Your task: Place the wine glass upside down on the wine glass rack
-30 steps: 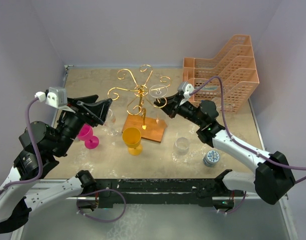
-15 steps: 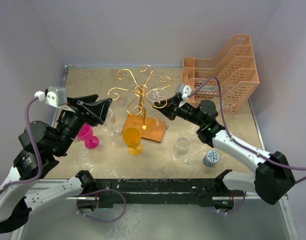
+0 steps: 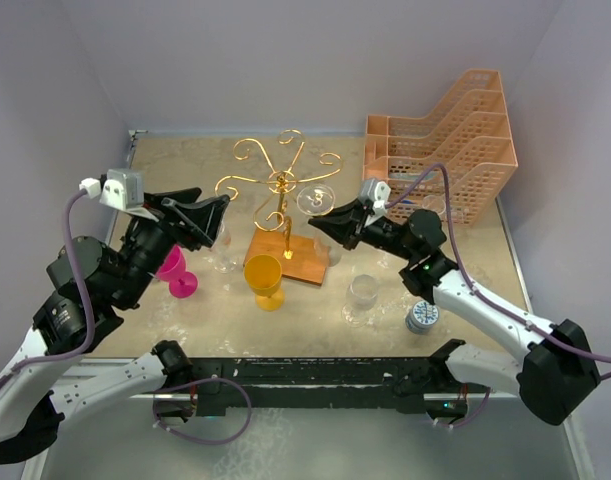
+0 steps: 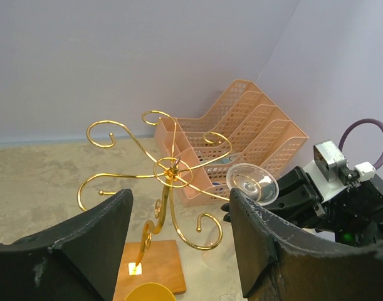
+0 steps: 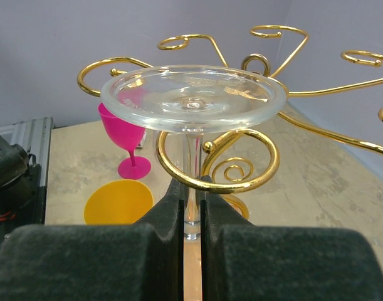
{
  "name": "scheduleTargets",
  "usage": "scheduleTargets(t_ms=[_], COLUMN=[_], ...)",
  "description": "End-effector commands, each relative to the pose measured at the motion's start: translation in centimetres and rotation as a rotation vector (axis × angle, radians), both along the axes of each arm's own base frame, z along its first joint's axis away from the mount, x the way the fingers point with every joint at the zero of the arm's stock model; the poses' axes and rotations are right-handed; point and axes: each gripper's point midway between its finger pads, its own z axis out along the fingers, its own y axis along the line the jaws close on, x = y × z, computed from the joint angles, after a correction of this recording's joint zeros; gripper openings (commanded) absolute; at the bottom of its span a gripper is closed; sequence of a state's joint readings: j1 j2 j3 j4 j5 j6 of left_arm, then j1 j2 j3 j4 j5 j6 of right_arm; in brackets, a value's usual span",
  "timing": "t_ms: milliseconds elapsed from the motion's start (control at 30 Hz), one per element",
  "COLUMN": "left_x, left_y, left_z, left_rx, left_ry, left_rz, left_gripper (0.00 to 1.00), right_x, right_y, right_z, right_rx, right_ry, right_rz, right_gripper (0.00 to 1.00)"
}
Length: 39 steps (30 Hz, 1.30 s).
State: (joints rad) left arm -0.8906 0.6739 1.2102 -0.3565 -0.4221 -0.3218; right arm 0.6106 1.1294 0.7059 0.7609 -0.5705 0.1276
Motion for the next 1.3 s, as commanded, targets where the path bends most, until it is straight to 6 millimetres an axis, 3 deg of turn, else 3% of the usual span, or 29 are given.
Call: scheduleTargets(t_ms=[0, 333, 667, 800, 1033, 1267], left_x=[-0.2, 0.2, 0.3, 0.4, 0.7, 0.7], left_y=[0.2, -0.1, 0.0, 0.1, -0.1, 0.1], left_z=[2.5, 2.3, 2.2, 2.0, 1.6, 1.7], left_rx=[-0.055, -0.041, -0.033, -0.027, -0.010, -0.010], left_ry=[-0.047, -0.044, -0.038, -0.034, -0.027, -0.029], left_rz=[-0.004, 0.002, 0.013, 0.022, 0.027, 0.033], left_gripper=[0.61, 0.61, 0.61, 0.61, 0.61, 0.61], right_x=[-0.2, 0.9, 2.9, 2.5, 2.2, 2.4], right_y=[-1.1, -2.8, -1.4, -1.2, -1.8, -3.1], right_z=[2.8, 3.5, 1.8, 1.3, 1.6, 1.3], right_rx=[0.087, 0.177, 0.110, 0.102, 0.124, 0.133], right_ry=[-0.077, -0.042, -0.015, -0.013, 0.008, 0.075], right_rz=[-0.049, -0.171, -0.173, -0.150, -0.169, -0.241], right_gripper=[0.00, 0.00, 0.00, 0.10, 0.37, 0.50])
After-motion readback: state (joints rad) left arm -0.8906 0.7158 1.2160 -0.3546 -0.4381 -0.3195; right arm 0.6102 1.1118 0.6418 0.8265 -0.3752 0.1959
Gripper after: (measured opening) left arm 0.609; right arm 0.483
